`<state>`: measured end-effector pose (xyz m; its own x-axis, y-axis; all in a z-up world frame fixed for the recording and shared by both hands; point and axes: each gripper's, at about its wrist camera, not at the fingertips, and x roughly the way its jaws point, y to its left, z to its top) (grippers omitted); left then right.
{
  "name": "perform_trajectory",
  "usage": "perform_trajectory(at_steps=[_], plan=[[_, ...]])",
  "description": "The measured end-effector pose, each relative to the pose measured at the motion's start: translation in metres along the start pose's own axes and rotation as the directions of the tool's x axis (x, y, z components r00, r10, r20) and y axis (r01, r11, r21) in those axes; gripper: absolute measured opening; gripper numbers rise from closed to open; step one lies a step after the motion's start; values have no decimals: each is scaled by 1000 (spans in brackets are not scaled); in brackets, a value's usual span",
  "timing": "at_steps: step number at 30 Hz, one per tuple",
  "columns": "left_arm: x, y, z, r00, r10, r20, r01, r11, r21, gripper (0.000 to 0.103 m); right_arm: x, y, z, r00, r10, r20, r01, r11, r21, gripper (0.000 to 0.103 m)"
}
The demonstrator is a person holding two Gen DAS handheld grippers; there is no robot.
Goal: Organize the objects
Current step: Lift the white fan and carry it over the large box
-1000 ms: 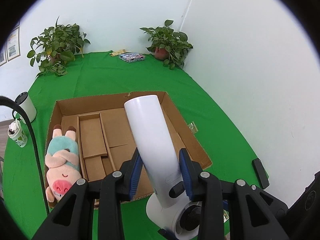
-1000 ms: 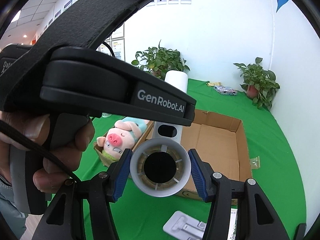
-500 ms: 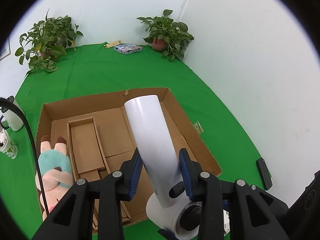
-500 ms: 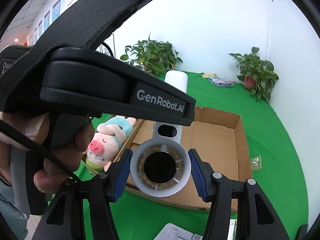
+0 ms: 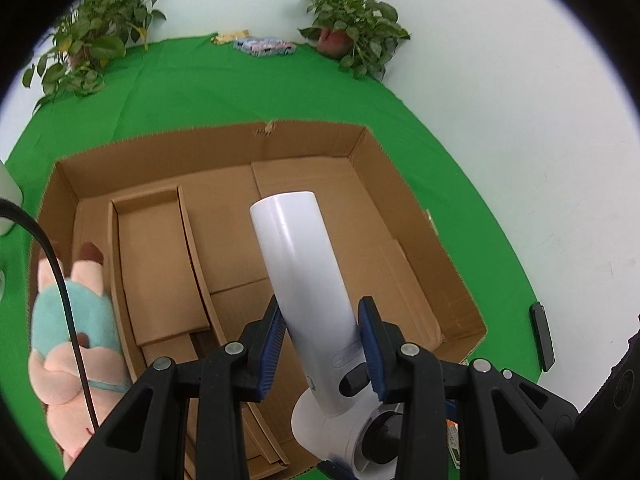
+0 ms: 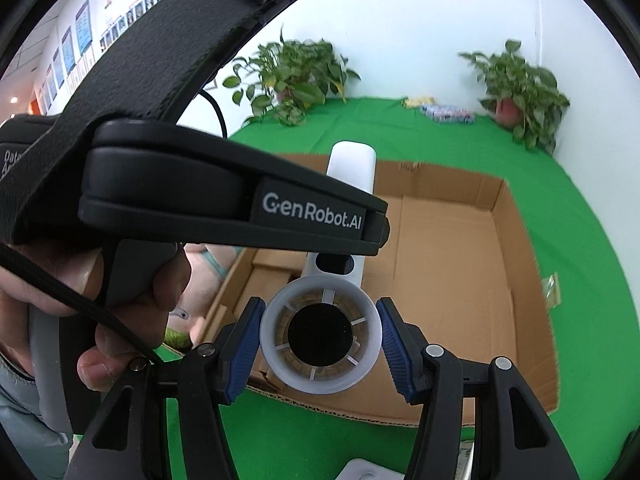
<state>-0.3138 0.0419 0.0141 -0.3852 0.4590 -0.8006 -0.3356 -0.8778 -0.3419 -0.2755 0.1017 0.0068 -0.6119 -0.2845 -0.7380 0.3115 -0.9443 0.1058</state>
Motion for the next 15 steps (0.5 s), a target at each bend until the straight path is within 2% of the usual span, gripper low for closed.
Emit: perform_trajectory(at_steps=[8,15], plan=[[43,24,-11,995,-17,-96,11,998,-62,35,42,-14,-16,993,56,-108,-49,996,71,54],[63,30,-19,986,-2,-164,-8,998,-62,36,65,-32,-21,973,124,-192,-93,982,163,54]])
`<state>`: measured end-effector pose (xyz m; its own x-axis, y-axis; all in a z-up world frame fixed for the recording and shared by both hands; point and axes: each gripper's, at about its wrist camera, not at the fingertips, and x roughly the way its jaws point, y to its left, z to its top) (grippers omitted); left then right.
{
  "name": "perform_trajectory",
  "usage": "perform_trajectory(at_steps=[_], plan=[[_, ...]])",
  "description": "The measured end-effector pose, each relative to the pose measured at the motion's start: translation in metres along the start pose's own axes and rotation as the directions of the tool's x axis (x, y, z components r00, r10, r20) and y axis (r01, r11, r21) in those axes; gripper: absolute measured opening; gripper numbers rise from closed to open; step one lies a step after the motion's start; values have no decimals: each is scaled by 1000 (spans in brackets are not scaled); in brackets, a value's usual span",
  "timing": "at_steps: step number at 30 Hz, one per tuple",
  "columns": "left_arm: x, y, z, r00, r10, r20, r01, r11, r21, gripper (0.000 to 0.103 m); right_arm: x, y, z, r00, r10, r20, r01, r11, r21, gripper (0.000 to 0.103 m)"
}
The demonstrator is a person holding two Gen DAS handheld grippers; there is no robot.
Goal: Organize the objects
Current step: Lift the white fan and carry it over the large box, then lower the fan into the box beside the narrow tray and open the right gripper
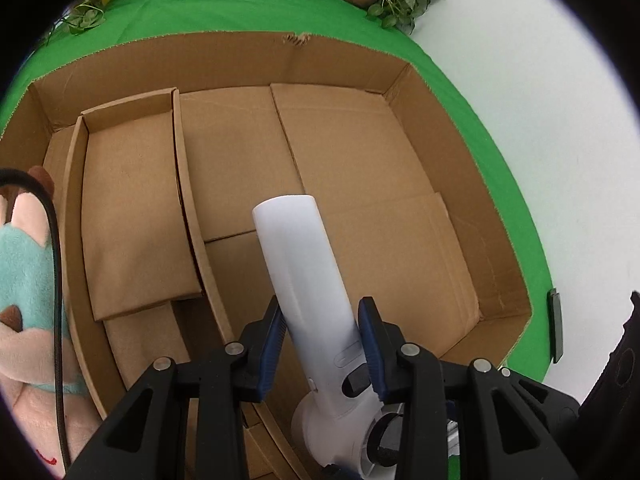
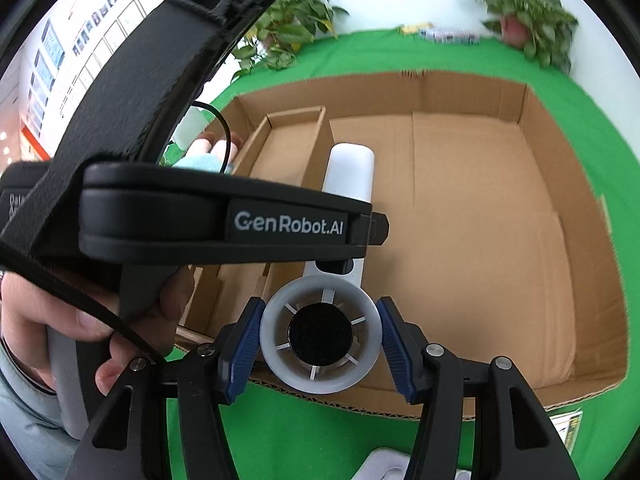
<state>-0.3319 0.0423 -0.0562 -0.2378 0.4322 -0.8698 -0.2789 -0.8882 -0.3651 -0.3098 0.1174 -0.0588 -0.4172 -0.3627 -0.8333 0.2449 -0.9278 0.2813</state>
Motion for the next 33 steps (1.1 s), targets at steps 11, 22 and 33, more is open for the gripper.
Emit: perform_trajectory(at_steps=[11,22,33], plan=[[-5,1,-1,1000,7,-7,-7,1000,19,36,15,-6,-5,998,22,-52,-20,999,40,54],[-60,7,-12,991,38,129,-39,999,9,39,25,-5,-7,996,41,-76,-36,997,64,57],[-65,18,-61,978,126,163,-128,992,4,39,-15,-1,-22,998,51,-32,-50,999,16,58]])
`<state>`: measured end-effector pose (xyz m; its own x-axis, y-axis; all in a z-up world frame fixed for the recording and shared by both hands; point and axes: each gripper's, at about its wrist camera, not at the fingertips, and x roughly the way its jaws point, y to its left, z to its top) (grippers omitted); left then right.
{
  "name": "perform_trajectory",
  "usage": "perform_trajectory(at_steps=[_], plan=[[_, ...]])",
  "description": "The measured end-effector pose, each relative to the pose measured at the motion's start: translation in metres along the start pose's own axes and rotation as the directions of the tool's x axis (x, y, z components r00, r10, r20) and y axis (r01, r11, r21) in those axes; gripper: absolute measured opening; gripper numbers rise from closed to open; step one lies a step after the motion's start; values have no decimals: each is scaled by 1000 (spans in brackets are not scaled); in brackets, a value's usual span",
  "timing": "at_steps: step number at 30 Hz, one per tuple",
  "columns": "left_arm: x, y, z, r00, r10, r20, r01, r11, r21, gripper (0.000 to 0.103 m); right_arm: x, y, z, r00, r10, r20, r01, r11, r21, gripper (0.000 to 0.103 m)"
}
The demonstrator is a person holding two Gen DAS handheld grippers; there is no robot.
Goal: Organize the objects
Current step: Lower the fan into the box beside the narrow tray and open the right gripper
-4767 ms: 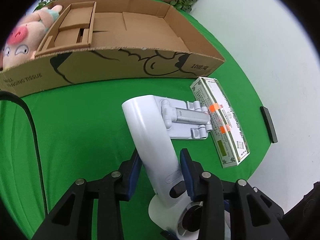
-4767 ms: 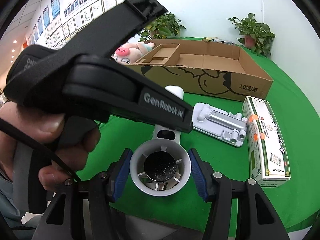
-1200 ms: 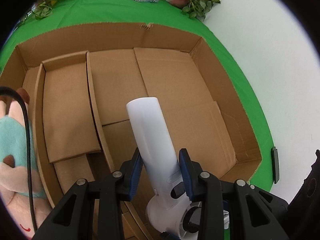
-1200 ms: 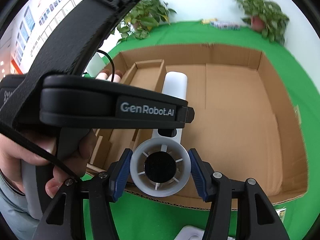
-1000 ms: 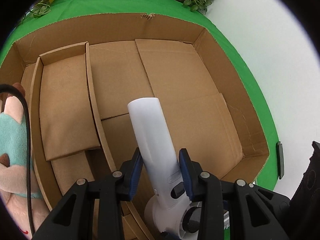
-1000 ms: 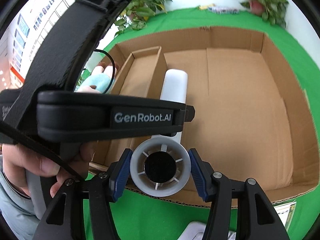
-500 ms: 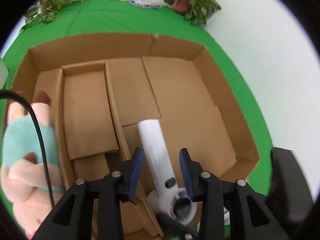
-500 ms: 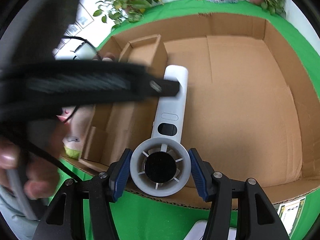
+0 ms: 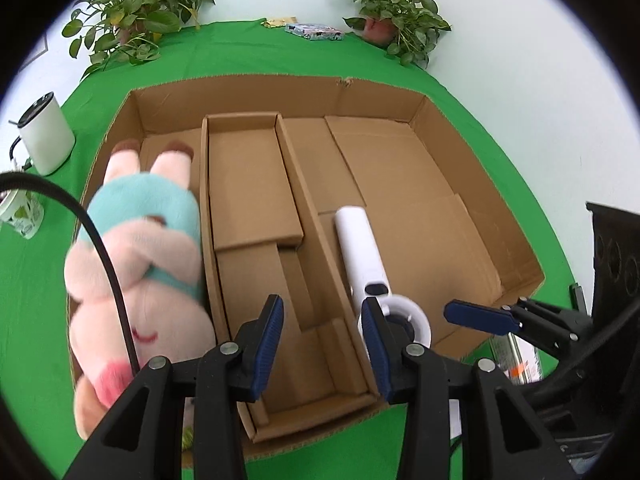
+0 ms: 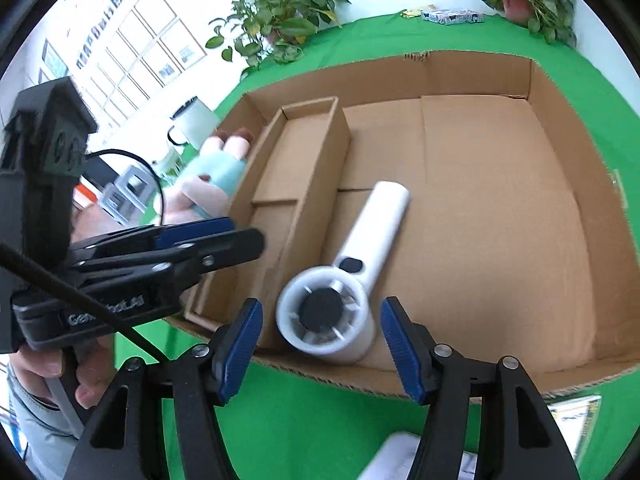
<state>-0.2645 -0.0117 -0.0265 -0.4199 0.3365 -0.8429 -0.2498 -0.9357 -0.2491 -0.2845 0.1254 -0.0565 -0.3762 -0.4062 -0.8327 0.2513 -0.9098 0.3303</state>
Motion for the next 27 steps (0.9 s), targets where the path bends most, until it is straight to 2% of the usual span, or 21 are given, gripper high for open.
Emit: perform_trajectory(at_steps=[4,6,8,11,15,27], plan=[[5,-1,-10,1000,11,-16,-11,1000,-6,39,14,-4,-3,999,-20,-39,20,1000,-23,39],[4,2,-16,1000,11,-20,-12,1000,-19,39,19,-2,-5,999,-31,-26,30,999,-42,38],[7,3,-18,1000,7,-22,-8,1000,-23,39,24,-5,-5,998,-63,-16,62,996,-64,27],[7,2,-21,1000,6,-23,-6,1000,-18,39,24,-14,-4,998,-61,-10,60,996,-58,26],[6,2,-22,1000,-1,-19,0,1000,-20,39,19,-23,-2,995,-104,5,104,994,-36,28],[6,6,-27,1000,-8,-26,7,999,-43,39,27,-5,-2,997,-71,-11,71,996,-45,29]])
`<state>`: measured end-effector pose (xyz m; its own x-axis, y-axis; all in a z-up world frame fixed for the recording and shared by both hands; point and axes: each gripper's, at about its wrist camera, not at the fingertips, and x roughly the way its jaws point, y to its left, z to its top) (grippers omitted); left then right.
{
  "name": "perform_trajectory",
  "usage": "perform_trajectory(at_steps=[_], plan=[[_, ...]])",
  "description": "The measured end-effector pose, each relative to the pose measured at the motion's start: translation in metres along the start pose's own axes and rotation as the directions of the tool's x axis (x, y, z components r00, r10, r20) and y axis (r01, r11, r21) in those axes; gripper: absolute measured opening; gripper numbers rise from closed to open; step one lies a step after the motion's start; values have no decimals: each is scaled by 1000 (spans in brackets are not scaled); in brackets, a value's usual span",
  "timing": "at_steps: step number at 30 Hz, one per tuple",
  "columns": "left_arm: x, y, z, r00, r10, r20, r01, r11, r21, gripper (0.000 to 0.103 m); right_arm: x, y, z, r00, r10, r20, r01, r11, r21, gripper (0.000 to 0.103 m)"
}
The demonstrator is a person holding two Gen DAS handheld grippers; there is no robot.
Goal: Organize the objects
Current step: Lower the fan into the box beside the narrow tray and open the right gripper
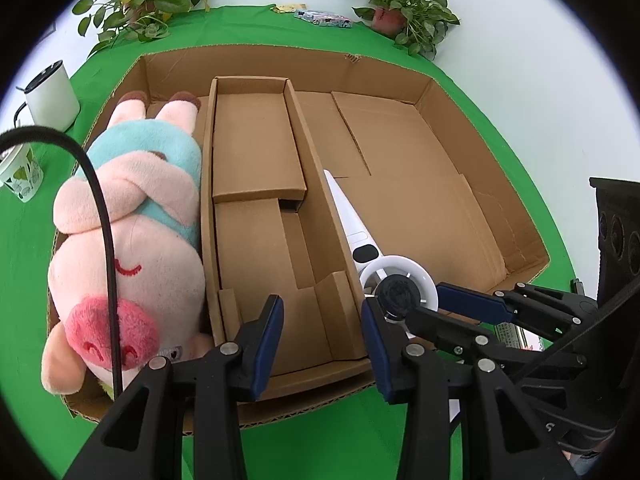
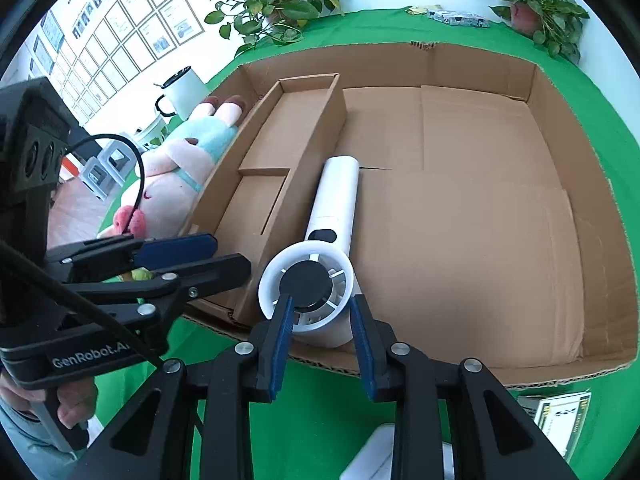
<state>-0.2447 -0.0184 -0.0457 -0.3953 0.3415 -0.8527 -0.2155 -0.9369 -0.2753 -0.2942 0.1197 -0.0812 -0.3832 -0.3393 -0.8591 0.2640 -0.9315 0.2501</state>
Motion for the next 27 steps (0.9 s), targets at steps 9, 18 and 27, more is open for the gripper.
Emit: perform_trajectory(at_steps=[9,18,27], plan=[[0,2,-1,1000,-17,-3,17,999,-31,39,1,-8,-5,997,76,-33,-72,991,116,29],[-2,3,-4,1000,-26,-15,24,997,-69,39,-5,3,-6,999,36,-23,-34,996,82,29],[-2,3,-11,1000,-14,-12,12,987,-159,39,-27,-2,-10,1000,-4,31,1,995,96,53]])
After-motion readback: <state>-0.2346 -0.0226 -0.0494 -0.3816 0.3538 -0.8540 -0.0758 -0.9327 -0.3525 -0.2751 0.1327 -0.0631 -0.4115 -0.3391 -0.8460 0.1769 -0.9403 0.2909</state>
